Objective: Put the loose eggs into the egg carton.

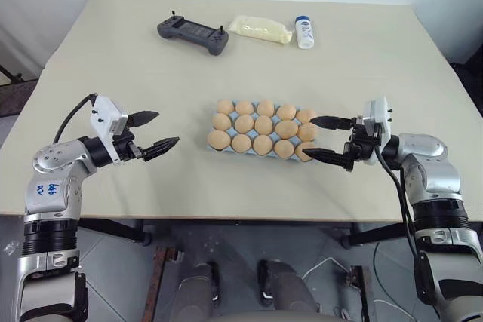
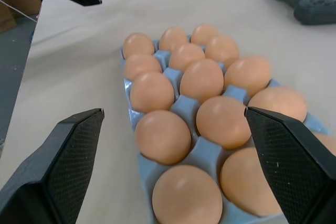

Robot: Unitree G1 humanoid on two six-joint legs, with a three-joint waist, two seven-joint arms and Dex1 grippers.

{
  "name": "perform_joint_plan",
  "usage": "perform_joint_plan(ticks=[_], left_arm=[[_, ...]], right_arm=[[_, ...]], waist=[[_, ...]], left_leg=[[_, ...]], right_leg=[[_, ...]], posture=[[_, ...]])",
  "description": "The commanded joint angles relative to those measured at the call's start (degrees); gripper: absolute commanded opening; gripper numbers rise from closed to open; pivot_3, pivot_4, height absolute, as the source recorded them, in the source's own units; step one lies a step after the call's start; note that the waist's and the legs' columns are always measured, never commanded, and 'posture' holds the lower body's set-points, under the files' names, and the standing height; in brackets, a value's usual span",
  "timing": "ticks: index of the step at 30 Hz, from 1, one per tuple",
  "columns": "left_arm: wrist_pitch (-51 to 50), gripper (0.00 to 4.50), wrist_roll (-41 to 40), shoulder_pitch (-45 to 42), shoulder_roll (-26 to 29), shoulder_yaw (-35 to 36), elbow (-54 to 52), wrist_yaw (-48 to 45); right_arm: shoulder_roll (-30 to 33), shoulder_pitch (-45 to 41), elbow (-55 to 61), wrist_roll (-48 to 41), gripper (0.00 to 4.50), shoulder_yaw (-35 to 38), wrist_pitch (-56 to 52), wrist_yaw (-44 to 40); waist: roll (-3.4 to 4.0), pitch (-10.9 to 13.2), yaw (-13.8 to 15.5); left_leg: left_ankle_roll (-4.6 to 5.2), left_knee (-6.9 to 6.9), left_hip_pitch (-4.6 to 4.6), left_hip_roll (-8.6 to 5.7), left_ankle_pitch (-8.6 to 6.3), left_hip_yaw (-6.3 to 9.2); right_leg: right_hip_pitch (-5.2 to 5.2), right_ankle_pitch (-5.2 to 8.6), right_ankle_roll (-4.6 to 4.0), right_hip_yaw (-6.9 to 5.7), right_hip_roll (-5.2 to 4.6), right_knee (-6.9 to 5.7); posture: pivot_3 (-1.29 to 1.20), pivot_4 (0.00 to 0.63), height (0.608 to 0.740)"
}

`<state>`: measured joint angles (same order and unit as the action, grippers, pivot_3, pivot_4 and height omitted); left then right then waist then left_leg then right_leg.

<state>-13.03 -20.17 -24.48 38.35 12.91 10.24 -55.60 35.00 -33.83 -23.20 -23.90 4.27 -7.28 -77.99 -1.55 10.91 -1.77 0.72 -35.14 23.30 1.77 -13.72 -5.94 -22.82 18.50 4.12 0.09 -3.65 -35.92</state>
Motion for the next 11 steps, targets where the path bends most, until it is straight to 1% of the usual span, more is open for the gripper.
perform_joint_plan(ticks=[1, 5, 11], left_arm=[[2.9, 4.47, -0.2, 0.1, 1.0, 0.9, 0.3, -0.5], [3.5, 4.47, -0.7, 0.3, 0.6, 0.8, -0.1, -0.4], [3.0, 4.47, -1.4, 0.7, 0.4, 0.9, -1.7, 0.3]], right_arm=[[0.9, -1.5, -0.3, 0.1, 4.50, 0.3, 1.5, -1.4], [0.9, -1.5, -0.6, 0.4, 4.50, 0.6, 1.9, -1.7], [0.6, -0.7, 0.2, 0.2, 4.50, 1.0, 1.8, -1.3]], waist=[[0.00, 0.0, -0.1], [0.00, 0.0, -0.1], [0.00, 0.0, 0.0]], left_leg=[[0.04, 0.00, 0.00, 0.01, 0.01, -0.02], [0.18, -0.03, 0.00, 0.01, 0.06, -0.10], [0.07, -0.06, -0.02, 0.01, 0.04, -0.09]], right_leg=[[0.00, 0.00, 0.00, -0.02, 0.01, 0.00], [0.00, 0.00, 0.00, -0.02, 0.02, -0.02], [0.00, -0.01, 0.02, -0.02, 0.01, -0.09]], posture=[[0.00, 0.150, 0.740], [0.00, 0.150, 0.740], [0.00, 0.150, 0.740]])
